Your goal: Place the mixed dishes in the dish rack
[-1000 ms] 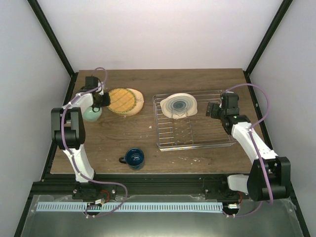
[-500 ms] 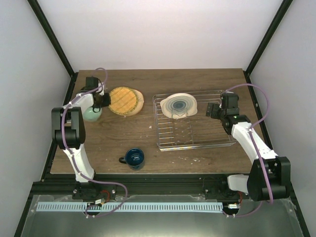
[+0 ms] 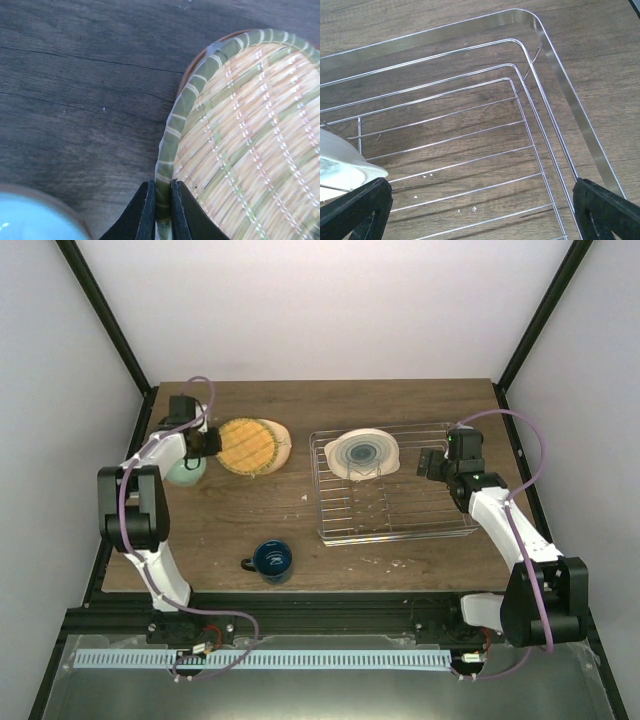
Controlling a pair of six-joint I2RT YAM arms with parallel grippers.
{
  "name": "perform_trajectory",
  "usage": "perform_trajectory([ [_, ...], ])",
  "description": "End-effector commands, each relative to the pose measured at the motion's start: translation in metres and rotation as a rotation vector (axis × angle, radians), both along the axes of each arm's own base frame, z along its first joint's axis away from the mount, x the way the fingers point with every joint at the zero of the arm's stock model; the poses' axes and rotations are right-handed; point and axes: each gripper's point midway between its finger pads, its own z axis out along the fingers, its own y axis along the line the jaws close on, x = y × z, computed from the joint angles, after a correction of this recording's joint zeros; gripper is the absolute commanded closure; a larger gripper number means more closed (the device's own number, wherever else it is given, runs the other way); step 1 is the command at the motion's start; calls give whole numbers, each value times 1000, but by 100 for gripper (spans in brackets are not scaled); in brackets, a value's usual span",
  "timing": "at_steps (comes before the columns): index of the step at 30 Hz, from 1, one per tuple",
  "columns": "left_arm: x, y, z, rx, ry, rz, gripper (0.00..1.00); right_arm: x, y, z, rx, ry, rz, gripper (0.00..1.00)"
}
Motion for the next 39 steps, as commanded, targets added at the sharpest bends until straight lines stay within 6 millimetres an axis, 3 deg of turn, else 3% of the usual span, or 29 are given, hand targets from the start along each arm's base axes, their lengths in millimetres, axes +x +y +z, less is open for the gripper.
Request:
perform_trajectory([
  [1,0,-7,46,-31,-129,-26,100,7,-1,12,2,-21,-4,0],
  [7,-3,-9,83,-32,-227,-37,100,7,-1,11,2,-20,-6,0],
  [12,-6,-17,102,-46,-330,-77,100,6,-1,11,3,-18,-6,0],
  [19,-8,-42,109,-4,-403,-178,100,7,-1,11,2,-17,-7,0],
  [27,-9,-57,110,18,-420,-222,100,7,-1,10,1,-16,-7,0],
  [33,-23,-78,143,60,-569,-312,100,9,-1,8,-2,-10,-7,0],
  [39,-48,-85,196,105,-773,-336,100,9,-6,10,-10,-16,-37,0],
])
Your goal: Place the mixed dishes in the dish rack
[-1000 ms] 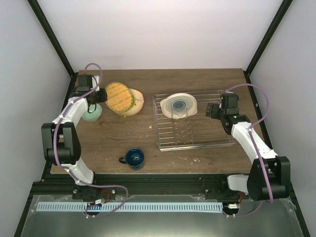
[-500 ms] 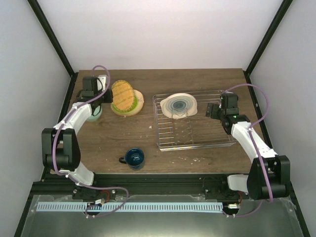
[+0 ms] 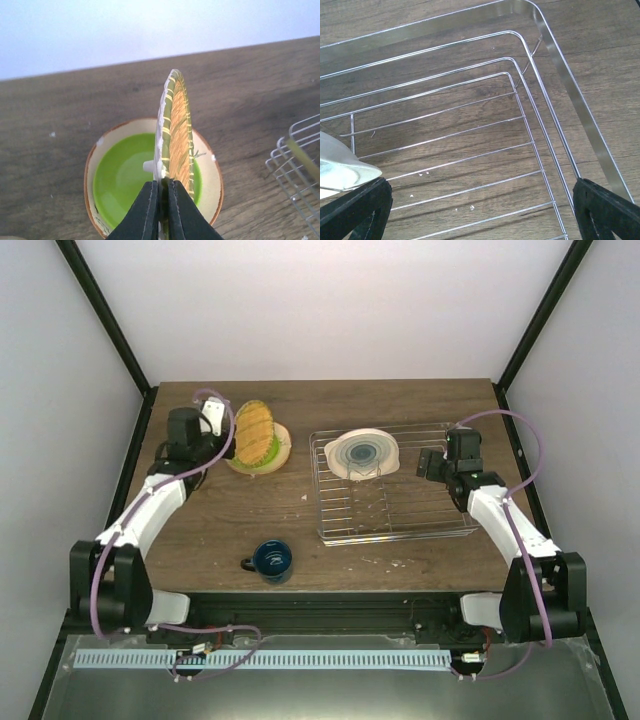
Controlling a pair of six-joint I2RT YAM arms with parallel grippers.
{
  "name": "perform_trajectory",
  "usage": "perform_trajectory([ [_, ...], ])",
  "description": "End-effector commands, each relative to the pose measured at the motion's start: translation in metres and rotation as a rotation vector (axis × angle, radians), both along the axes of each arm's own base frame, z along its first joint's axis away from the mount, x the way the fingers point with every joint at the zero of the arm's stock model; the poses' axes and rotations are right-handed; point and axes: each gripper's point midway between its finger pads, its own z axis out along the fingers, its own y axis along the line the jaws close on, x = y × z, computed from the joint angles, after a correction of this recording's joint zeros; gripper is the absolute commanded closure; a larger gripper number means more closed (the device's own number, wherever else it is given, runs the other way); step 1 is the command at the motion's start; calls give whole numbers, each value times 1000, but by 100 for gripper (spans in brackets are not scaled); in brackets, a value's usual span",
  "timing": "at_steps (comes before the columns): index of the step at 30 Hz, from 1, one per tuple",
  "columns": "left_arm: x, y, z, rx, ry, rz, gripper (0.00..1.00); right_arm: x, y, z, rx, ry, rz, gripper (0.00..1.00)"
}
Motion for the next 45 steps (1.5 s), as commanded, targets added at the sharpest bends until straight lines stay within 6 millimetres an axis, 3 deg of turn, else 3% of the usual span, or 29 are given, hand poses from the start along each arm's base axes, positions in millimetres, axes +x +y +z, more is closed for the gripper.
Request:
perform_trajectory([
  [1,-7,-7,77,18,-294,-34,100,8,-7,19,-12,-41,-40,0],
  [10,-44,-29,125,47,-482,-104,100,7,-11,19,-23,-41,-60,0],
  [19,-65,-70,131,63,-494,-232,100,6,-11,16,-20,-30,-62,0],
  [23,-70,-78,130,62,-491,-250,100,6,-10,15,-19,-28,-60,0],
  [40,-58,-76,83,58,-377,-212,100,6,-9,11,-18,-13,-52,0],
  [45,-57,-59,44,22,-224,-87,76,7,-8,11,-15,-13,-48,0],
])
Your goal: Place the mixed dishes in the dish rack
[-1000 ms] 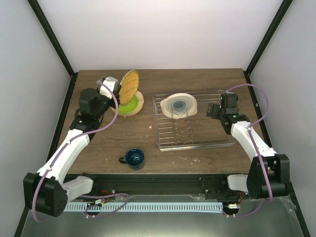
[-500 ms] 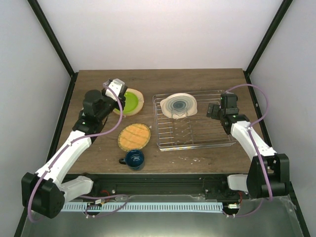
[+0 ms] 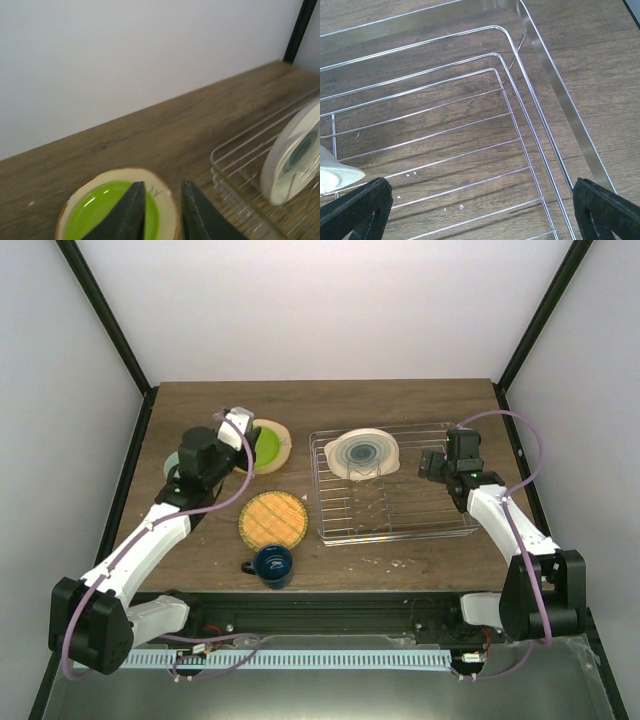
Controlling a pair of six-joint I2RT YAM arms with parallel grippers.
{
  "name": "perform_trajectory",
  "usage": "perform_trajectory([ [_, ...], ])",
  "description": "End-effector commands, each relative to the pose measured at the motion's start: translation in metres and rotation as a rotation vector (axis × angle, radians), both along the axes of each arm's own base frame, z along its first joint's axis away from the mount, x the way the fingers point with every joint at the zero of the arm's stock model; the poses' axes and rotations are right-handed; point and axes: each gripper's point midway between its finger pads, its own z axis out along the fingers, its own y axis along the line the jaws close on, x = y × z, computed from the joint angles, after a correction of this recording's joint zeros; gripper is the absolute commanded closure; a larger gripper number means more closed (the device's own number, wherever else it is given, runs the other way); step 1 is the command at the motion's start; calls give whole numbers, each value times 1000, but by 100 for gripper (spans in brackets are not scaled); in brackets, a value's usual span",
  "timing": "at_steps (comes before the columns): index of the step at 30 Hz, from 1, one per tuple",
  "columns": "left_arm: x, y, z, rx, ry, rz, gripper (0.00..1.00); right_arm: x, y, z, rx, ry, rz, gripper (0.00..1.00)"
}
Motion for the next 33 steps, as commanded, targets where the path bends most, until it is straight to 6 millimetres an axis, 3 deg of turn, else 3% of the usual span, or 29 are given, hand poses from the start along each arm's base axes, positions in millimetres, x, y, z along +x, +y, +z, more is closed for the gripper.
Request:
perform_trajectory([
  [1,0,18,-36,-65,147,135,68,8,0,14,13,-27,-7,0],
  [3,-3,25,-52,-130,230,191,50,9,1,14,15,-25,-5,0],
  [6,-9,32,-84,-236,405,248,40,8,1,13,16,-19,-4,0],
  [10,-19,49,-122,-433,612,269,40,7,2,15,20,-22,0,0],
  [16,-41,79,-147,-379,660,398,36,8,2,15,20,-22,0,0],
  [24,-80,78,-197,-401,813,422,33,8,1,14,20,-18,-4,0],
  [33,-108,69,-229,-475,928,410,30,8,3,14,24,-13,2,0],
])
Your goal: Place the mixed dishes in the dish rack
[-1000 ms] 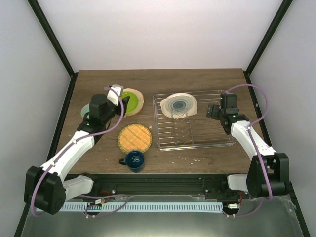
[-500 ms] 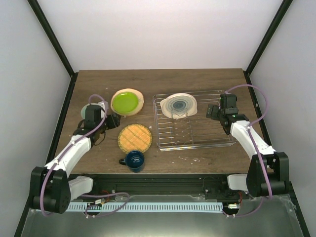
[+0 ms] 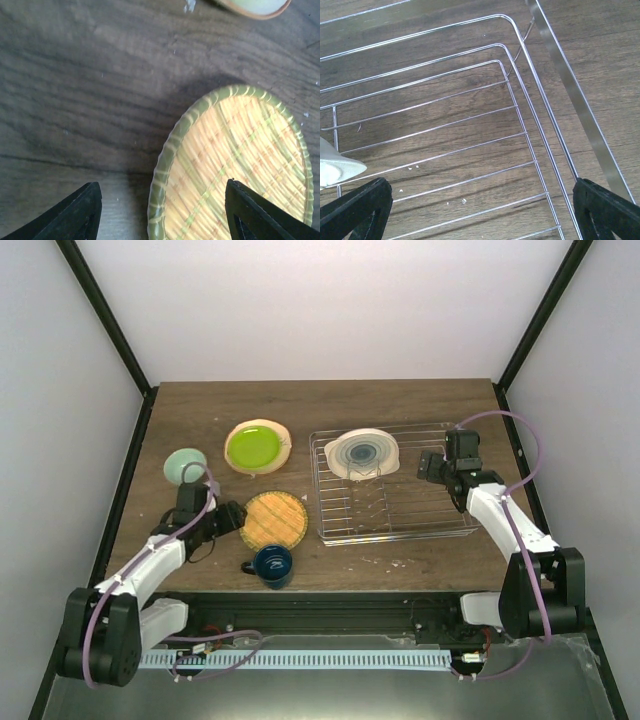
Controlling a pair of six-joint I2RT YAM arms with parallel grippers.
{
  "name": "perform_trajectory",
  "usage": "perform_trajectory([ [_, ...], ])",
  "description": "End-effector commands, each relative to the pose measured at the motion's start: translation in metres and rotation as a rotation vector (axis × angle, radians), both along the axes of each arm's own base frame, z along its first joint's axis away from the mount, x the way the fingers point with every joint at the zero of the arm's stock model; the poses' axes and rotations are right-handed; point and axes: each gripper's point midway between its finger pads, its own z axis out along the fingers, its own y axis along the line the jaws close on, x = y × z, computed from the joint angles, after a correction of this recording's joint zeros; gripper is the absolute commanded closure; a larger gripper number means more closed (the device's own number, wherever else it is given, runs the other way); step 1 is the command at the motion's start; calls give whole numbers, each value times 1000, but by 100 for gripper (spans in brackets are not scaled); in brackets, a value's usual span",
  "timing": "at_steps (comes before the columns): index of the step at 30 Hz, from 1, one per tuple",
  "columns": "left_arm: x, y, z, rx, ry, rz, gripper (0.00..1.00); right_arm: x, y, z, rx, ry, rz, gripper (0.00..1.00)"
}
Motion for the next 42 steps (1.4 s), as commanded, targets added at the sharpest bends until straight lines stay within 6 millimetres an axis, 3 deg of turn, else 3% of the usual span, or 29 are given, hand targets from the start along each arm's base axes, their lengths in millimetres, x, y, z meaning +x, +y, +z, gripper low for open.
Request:
perform_trajectory([
  [1,-11,-10,-11,-93,40,-2,30,10,0,18,13,-39,-10,0],
  [9,-28,-34,-44,-254,126,-47,30,12,-1,14,7,-27,-14,0],
  [16,-30,-51,-60,-383,157,-70,35,12,-2,12,3,-18,-17,0],
  [19,-33,-52,-67,-389,172,-66,44,13,-3,11,-3,-13,-21,0],
  [24,-33,-51,-68,-386,172,-63,73,12,-4,9,-5,-8,-25,0],
  [29,-33,-51,-68,-378,169,-63,93,12,-4,9,-4,-7,-26,0],
  [32,-31,-52,-63,-382,148,-66,100,12,-3,8,-4,-6,-25,0],
  [37,-17,-50,-31,-363,39,-82,100,12,-3,6,-1,-4,-23,0],
  [42,14,-27,36,-148,-154,-83,100,12,-3,7,-1,-8,-27,0],
])
